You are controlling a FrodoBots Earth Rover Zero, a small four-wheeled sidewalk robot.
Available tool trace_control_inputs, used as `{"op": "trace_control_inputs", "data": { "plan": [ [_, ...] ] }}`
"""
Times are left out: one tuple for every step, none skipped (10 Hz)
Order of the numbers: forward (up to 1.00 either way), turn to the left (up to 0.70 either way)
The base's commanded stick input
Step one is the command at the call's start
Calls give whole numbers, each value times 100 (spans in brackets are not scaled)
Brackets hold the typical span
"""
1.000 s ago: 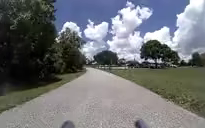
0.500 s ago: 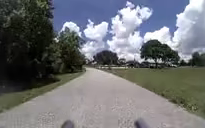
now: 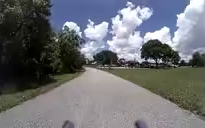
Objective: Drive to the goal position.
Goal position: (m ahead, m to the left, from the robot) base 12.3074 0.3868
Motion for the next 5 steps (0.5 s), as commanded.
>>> {"op": "trace_control_inputs", "data": {
  "plan": [
    [50,5],
    [50,25],
    [50,25],
    [50,20],
    [50,0]
  ]
}}
